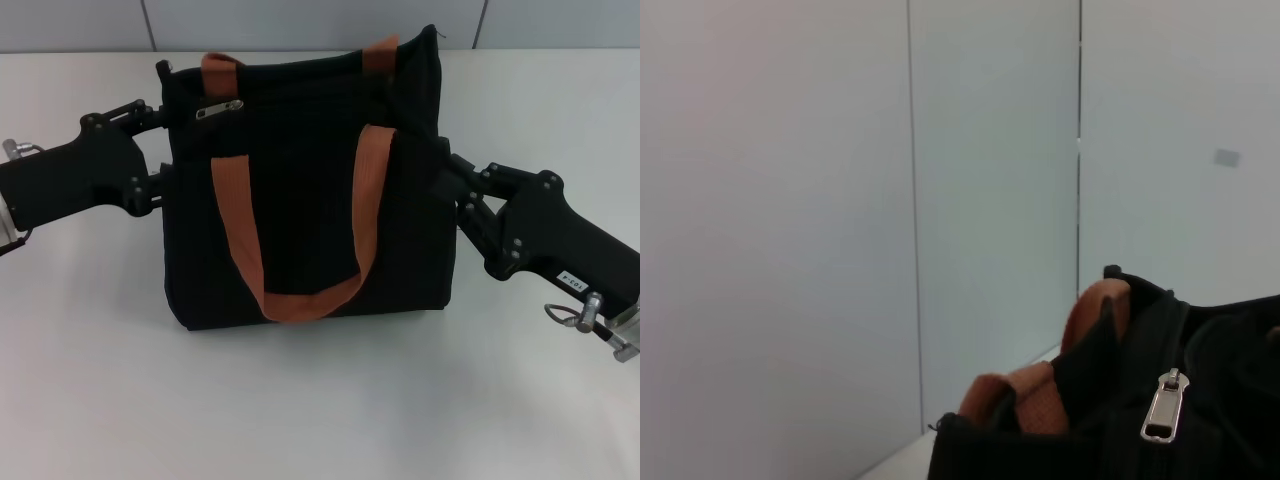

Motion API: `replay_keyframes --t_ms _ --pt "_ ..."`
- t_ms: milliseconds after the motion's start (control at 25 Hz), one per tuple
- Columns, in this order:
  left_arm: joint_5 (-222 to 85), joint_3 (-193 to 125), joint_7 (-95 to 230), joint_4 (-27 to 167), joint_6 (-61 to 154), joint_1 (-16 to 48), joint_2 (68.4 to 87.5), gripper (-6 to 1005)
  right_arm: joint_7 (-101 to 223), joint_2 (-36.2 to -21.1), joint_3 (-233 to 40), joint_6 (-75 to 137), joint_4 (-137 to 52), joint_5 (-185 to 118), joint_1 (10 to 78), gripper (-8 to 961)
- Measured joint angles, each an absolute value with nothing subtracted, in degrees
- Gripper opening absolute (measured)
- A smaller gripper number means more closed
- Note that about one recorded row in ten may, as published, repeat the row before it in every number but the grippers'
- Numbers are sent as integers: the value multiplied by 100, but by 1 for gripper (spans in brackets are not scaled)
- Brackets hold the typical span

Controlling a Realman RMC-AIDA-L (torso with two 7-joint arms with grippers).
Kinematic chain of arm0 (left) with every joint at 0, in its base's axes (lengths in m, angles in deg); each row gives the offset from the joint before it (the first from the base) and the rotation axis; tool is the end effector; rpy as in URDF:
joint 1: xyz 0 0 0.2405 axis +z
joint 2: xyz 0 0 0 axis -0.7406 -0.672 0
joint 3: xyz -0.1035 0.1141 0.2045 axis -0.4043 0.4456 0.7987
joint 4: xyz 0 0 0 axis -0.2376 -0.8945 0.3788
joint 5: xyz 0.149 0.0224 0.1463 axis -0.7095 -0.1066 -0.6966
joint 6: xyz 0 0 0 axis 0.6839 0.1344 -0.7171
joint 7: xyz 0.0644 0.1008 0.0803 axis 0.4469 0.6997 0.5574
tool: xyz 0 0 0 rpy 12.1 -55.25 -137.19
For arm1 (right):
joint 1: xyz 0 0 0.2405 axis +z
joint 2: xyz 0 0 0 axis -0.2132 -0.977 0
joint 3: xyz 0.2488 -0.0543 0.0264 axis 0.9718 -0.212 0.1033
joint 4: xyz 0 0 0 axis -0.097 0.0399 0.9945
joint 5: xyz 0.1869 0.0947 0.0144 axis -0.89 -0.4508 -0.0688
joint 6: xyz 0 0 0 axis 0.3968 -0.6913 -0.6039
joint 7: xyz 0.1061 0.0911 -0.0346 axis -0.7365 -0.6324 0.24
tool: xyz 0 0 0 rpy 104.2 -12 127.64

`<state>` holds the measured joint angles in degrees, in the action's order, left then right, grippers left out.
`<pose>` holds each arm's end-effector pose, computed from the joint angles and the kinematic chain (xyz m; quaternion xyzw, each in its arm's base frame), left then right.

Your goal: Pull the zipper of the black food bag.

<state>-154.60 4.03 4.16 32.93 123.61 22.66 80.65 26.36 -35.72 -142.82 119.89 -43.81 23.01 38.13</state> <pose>-0.2727 0.3352 0.0286 -0.9161 -0.1177 -0.2849 0.2564 0.2570 0.2683 -0.0428 -0.8328 0.1349 0.4772 0.2460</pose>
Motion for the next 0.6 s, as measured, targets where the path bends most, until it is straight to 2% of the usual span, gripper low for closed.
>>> replay_keyframes --t_ms 360,480,600 --pt "-15395 264 709 3348 12281 2249 8144 796 2638 -3573 -14262 11997 -4374 2285 3786 143" --pt "-15392 227 710 3352 12281 2264 8148 596 2637 -3573 -14258 11997 -4369 2278 3787 149" --pt "-15389 228 710 3354 12306 2278 8149 462 2633 -3573 -14257 11997 -4370 2273 3797 155"
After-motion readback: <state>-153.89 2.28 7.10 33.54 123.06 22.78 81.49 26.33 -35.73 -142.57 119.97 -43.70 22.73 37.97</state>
